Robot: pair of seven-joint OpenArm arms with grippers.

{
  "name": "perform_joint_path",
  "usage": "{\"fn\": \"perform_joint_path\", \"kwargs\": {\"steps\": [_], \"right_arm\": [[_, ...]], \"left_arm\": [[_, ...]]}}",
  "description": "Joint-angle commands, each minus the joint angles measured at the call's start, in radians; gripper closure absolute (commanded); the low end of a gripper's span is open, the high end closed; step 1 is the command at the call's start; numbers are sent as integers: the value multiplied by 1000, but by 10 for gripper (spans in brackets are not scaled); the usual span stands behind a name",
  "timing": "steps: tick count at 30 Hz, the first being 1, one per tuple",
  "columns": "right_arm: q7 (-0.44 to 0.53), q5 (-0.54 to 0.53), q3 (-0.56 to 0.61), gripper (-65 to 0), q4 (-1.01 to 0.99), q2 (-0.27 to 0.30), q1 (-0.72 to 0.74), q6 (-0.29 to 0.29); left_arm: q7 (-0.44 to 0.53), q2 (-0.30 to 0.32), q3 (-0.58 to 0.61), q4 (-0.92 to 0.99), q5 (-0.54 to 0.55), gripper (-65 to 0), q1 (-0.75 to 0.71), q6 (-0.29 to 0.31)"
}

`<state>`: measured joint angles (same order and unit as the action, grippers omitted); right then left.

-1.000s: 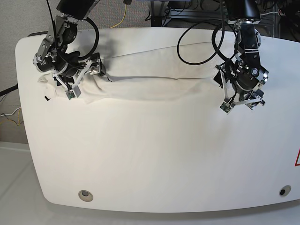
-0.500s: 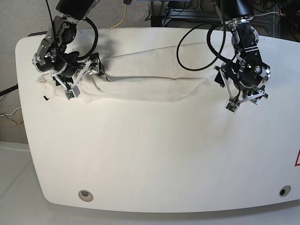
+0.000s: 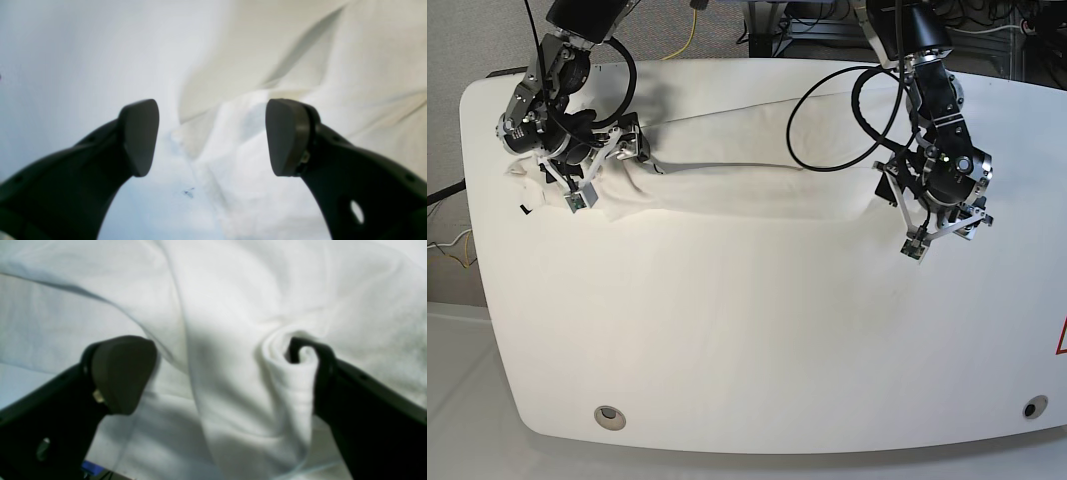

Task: Fold the T-shirt properly
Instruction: 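Lower the open left gripper onto the shirt strip's edge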

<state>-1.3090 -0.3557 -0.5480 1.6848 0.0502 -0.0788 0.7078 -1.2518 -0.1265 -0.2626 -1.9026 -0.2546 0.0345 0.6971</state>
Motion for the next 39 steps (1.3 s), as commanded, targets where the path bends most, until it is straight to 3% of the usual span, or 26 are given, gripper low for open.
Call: {"fn": "perform_joint_path", "kwargs": {"steps": [1, 10, 24, 39], "right_arm": [[-57, 48, -2, -644, -5, 7, -6, -10], [-57, 47, -2, -644, -5, 7, -8, -10], [-57, 47, -2, -644, -5, 7, -6, -10], [-57, 45, -1, -644, -5, 6, -5, -10]], "left_arm": [[10, -31, 15, -19, -13, -474, 38, 1], [11, -31, 7, -18, -13, -474, 80, 1], [16, -31, -154, -7, -12, -474, 164, 1], [22, -31, -205, 67, -4, -474, 141, 1]]}}
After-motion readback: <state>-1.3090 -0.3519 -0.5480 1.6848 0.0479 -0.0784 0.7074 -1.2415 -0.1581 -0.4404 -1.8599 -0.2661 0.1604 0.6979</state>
